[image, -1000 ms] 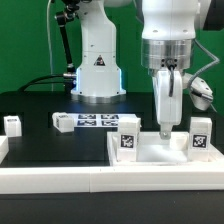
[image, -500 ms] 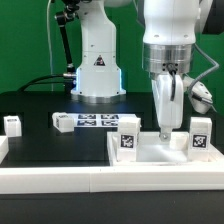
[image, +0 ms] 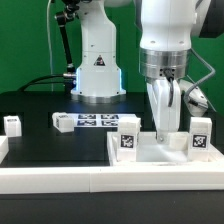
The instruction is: Assemble square table
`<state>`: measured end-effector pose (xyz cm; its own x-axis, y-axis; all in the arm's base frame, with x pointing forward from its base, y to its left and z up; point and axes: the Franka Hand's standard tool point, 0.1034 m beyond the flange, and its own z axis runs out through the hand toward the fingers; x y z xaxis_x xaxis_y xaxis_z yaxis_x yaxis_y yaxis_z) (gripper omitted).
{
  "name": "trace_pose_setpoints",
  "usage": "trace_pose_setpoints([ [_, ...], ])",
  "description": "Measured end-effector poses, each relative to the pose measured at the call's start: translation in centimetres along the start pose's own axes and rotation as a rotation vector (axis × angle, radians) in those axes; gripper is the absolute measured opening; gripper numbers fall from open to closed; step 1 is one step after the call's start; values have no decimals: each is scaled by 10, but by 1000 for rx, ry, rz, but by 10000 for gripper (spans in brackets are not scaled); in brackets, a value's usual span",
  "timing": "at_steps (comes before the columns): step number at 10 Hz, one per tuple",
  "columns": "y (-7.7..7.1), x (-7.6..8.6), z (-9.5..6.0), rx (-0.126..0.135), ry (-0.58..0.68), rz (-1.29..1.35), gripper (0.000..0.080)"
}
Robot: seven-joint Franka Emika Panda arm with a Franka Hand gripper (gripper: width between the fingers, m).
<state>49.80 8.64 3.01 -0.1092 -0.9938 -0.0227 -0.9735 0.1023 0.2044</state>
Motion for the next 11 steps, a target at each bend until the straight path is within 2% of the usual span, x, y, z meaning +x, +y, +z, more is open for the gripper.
trace_pose_setpoints([
  [1,-2,2,0,12,3,-1,649],
  [3,-3,3,-1,17,3,-3,649],
  [4,-5,4,-2,35,5,-3,649],
  [6,-6,4,-2,40,6,-2,649],
  [7,-7,6,0,74,16,-4,649],
  [8,-3,6,3,67,19,-7,649],
  [11,-2,12,10,130,47,-26,649],
])
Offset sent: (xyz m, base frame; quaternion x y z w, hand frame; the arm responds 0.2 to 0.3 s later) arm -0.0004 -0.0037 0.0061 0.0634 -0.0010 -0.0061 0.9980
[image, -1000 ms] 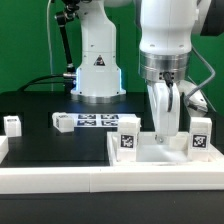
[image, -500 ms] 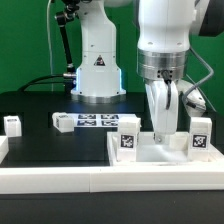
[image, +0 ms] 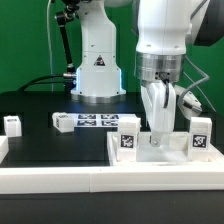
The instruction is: Assemble square table
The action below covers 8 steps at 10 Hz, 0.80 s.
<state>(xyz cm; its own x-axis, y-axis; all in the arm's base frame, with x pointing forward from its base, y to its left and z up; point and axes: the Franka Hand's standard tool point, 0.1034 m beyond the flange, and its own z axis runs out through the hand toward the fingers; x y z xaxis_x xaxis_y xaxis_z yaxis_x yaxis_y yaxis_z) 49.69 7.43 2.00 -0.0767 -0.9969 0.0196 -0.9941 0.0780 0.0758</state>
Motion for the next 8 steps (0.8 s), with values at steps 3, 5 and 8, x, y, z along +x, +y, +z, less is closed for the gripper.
trace_pose_setpoints([
  [3,-2,3,2,23,9,-4,649],
  [5,-7,4,2,93,19,-3,649],
  [8,-7,4,3,93,19,-3,362],
])
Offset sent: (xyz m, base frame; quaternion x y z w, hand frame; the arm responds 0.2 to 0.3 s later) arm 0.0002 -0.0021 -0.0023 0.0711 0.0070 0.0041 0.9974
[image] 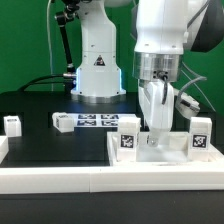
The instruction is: Assemble square table
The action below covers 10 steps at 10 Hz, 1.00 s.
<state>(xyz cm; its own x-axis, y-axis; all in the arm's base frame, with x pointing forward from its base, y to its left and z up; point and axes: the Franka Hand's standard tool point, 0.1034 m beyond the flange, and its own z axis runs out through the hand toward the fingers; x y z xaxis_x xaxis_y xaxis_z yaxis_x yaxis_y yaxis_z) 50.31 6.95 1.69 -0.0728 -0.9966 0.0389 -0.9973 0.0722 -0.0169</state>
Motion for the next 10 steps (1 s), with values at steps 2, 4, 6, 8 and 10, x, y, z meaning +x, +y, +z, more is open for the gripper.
trace_pose_setpoints([
  [2,5,0,2,-19,-1,0,213],
  [4,10,-1,4,-39,-3,-18,64],
  [6,10,-1,4,-38,-3,-23,64],
  [8,10,-1,4,-38,-3,-27,64],
  [10,10,-1,4,-38,-3,-32,64],
])
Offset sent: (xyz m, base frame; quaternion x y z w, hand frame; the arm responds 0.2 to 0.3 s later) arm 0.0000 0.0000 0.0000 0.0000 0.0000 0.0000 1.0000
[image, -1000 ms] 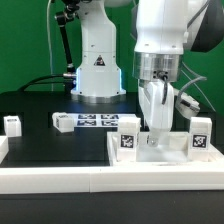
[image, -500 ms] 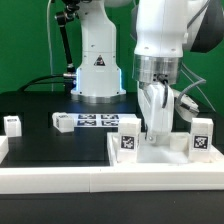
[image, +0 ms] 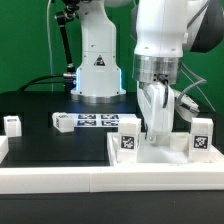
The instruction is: Assemble square table
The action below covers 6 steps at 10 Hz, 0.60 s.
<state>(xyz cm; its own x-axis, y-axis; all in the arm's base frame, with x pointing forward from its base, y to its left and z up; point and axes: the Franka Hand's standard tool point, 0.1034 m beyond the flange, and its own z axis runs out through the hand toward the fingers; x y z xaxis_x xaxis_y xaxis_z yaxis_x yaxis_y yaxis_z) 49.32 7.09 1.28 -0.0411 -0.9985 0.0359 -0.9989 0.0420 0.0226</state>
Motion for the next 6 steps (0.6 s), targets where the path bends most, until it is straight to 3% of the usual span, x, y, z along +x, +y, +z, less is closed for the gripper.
trace_pose_setpoints([
  [4,3,22,1,15,13,-107,64],
  [6,6,35,1,11,23,-185,64],
])
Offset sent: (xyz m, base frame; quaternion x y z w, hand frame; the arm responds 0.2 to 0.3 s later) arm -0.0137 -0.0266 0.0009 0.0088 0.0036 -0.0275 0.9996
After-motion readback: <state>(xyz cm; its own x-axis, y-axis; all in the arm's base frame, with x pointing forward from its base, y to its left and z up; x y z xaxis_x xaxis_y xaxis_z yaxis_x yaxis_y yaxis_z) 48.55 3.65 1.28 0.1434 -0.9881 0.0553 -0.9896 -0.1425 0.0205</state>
